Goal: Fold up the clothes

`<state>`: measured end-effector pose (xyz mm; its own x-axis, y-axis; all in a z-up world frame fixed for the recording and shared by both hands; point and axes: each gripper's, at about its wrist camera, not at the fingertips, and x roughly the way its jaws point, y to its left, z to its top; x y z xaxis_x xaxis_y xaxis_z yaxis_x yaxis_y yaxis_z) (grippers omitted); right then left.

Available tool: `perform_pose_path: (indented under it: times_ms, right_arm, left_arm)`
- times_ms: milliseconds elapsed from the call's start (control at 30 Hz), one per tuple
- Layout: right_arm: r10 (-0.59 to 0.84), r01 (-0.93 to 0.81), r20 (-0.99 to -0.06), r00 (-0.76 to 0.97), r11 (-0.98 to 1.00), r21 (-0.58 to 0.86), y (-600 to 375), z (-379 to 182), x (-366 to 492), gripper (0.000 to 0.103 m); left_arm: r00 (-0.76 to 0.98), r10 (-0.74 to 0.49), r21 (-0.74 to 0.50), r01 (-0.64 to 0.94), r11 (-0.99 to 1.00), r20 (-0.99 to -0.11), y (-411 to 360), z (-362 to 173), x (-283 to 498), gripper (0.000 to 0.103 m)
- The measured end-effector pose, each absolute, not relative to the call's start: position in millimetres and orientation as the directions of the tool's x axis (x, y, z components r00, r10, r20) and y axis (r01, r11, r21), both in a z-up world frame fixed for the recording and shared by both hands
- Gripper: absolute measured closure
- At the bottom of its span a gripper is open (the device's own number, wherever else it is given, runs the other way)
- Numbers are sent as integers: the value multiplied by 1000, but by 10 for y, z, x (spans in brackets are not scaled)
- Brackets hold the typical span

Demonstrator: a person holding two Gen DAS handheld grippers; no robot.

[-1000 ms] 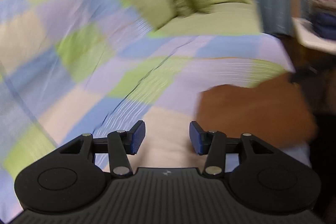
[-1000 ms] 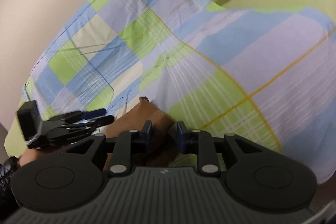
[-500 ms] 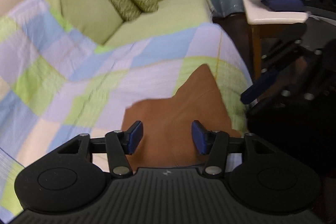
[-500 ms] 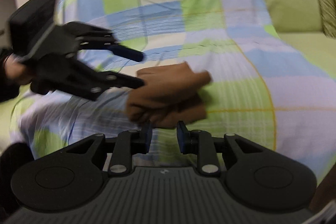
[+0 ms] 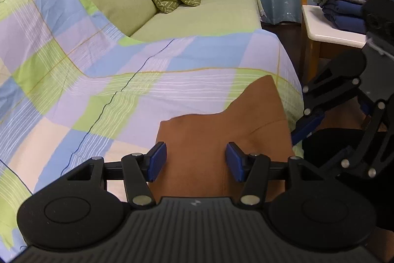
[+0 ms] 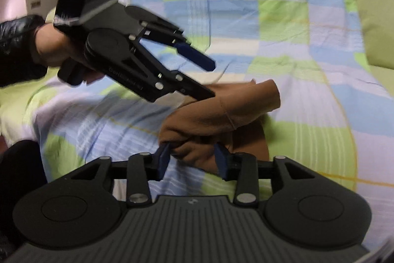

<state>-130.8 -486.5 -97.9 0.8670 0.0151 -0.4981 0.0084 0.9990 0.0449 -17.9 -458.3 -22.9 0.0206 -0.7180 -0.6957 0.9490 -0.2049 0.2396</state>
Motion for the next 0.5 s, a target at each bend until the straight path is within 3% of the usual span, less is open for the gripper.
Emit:
perform_pose_path:
  times_ms: [167,267,500]
  right_arm:
    - [-38,-150,-582,813,951,-271,-4546,-985,-1280,61]
    - [-85,-220,-582,808,873,-434,-4363,-1000,-1231,61]
    - [-102,-299,-563,820,763,-573,-4122,-1021,-1220,61]
  left_arm:
    - [2,-727,223,952,-208,-687,-4569,-182,-166,45]
    - [-12,-731,215,952,-216,-682,-4609,-173,-197,45]
    - [-19,-740,212,953,-216,-672,-4642,-184,-216,45]
